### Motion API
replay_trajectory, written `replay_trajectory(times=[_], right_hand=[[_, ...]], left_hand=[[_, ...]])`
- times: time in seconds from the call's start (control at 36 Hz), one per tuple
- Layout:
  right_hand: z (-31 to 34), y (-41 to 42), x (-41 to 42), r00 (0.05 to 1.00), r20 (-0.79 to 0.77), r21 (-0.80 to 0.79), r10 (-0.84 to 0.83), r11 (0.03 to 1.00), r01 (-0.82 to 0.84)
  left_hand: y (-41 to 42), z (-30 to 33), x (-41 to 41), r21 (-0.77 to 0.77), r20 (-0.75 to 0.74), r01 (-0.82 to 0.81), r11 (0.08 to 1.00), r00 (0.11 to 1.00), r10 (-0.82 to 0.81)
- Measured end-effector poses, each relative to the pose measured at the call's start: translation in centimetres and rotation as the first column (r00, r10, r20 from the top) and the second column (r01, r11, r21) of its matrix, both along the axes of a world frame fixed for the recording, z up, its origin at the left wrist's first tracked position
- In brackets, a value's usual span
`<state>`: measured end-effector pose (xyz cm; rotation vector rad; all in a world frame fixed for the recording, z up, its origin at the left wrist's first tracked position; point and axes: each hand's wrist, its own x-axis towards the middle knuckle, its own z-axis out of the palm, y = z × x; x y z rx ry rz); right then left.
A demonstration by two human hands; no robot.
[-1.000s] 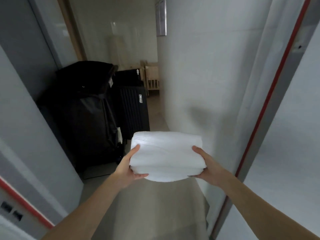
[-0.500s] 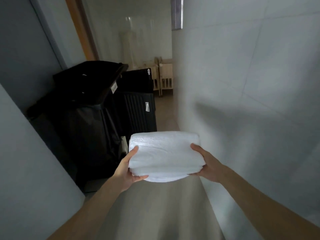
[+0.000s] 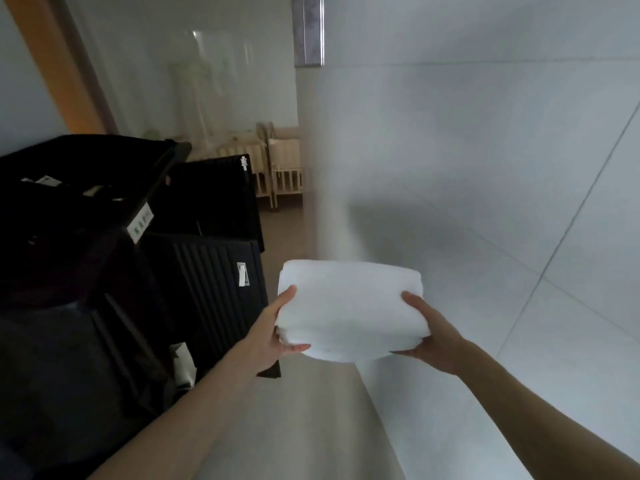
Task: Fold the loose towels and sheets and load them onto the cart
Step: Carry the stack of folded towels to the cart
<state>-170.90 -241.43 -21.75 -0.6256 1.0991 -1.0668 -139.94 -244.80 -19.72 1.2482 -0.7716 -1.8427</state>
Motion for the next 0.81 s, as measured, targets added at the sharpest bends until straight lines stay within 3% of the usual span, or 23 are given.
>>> replay_trajectory(times=[0.28,0.58,0.81], right_hand=[[-1.6,-18.4,-3.1,1.000,0.006,0.003,-0.008,1.000,0.008],[-2.1,-40.1,-3.1,0.993,0.046,0.076,0.111,0.990,-0.115],[-3.7,-52.8,-0.9,0.990,0.021,0.128,0.140,0.982,-0.142]], left_hand=[[-17.6,-1.9,-3.5,0.000,-0.048,-0.032,0.999,0.998,0.032],[-34.4,-1.8,-4.3,0.075,-0.020,-0.255,0.964,0.966,0.257],[-46.4,-3.1,-2.3,0.068,0.003,-0.291,0.954,0.957,0.291]])
